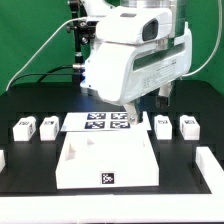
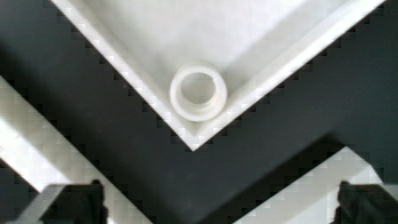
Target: Assemble one leg
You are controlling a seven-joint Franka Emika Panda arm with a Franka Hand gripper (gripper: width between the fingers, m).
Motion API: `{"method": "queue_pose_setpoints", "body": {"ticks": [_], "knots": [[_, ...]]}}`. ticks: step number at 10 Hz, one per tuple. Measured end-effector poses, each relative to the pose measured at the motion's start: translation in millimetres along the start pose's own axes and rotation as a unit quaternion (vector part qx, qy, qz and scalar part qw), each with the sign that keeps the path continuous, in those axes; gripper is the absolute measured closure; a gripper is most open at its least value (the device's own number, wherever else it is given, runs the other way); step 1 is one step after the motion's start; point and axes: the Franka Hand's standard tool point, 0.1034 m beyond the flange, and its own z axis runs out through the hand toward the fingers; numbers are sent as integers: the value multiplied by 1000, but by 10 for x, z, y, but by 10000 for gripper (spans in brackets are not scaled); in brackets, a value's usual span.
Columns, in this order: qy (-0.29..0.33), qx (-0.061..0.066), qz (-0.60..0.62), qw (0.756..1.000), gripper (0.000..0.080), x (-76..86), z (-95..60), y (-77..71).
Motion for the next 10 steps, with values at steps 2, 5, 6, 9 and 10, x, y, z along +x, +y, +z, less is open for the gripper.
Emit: {"method": "queue_pose_setpoints", "body": {"ticks": [2,5,6,9,10], "knots": [[0,0,0,1000,150,0,0,0],[0,0,-31,1000,150,-4,1,4],[-1,-1,-93,996,150,-12,2,10],[-4,1,-247,969,150,-379,95,-156],[-4,3,-307,952,150,-532,160,-212]]}}
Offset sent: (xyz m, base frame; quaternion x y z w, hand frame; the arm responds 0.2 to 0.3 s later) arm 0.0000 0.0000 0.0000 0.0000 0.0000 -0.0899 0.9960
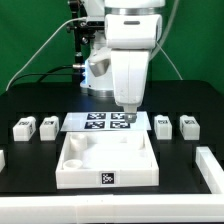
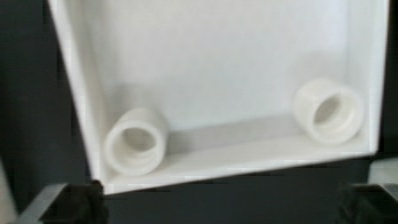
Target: Assemble one leg
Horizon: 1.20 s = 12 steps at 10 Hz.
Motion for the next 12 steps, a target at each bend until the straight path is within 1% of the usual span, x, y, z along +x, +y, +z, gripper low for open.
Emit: {"method": "queue_pose_setpoints", "body": {"ticks": [1,2,3,6,7,8,9,10,11,12], "knots": [[2,-5,-63,998,150,-86,53,-48],[-3,-3,-84,996,150,-108,52,-48],[-6,-3,-140,990,150,-118,56,-48],[-7,-2,-142,990,150,-127,65,-53],[-6,-1,-141,990,150,-133,85,-77],[-4,-8,-126,992,150,-158,183,-191],[-2,5,-108,994,150,-215,345,-449],[1,23,-92,995,150,-280,509,-616],[6,31,-92,995,150,-365,691,-639],[10,40,-87,995,150,-442,823,-641]]}}
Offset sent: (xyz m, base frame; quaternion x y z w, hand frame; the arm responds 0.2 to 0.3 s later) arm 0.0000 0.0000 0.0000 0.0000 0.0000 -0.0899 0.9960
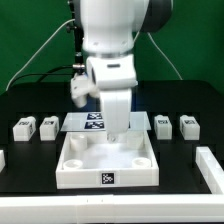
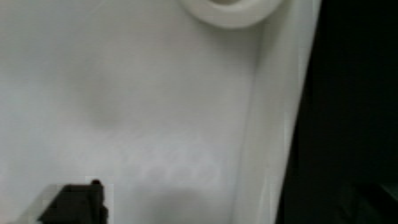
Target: Assemble one leg
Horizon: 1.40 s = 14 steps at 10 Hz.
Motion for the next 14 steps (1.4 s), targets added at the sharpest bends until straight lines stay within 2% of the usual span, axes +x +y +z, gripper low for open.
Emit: {"method": "queue_pose_setpoints", "body": {"ticks": [2,3,4,5,6,8,9,14], "knots": [[0,4,7,1000,150,9,58,-19],[0,-3,7,1000,150,4,52,0],[0,-2,8,1000,150,2,54,-2],[0,-2,8,1000,274,1,57,-4],[0,-2,8,1000,274,0,58,-5],[0,-2,8,1000,549,-2,59,-6],[0,-2,8,1000,721,-4,60,-6],[0,-4,9,1000,734,-13,52,6]]}}
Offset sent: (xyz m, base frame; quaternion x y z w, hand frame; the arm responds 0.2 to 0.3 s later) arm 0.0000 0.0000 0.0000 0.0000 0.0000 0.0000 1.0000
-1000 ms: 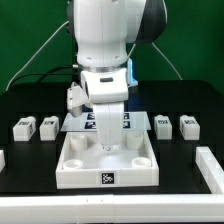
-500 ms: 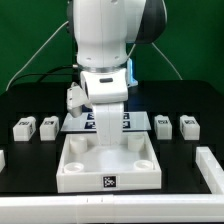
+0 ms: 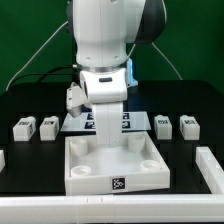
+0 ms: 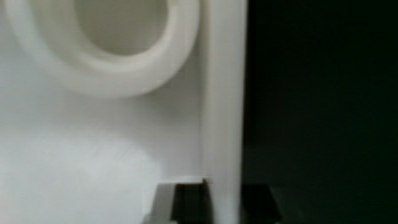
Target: Assemble one leg
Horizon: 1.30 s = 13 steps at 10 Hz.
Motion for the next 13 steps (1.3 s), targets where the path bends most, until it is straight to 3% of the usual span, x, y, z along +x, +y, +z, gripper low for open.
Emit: {"method": "queue_pose_setpoints", "body": {"ticks": [4,8,9,11,13], "knots": [[0,-2,0,1000,734,13,-8,23],[9,-19,42,999,735,450,-112,483],[12,-15,45,999,736,528,-105,563],[13,4,59,998,736,619,-76,587],[15,9,56,998,732,698,-57,600]]}}
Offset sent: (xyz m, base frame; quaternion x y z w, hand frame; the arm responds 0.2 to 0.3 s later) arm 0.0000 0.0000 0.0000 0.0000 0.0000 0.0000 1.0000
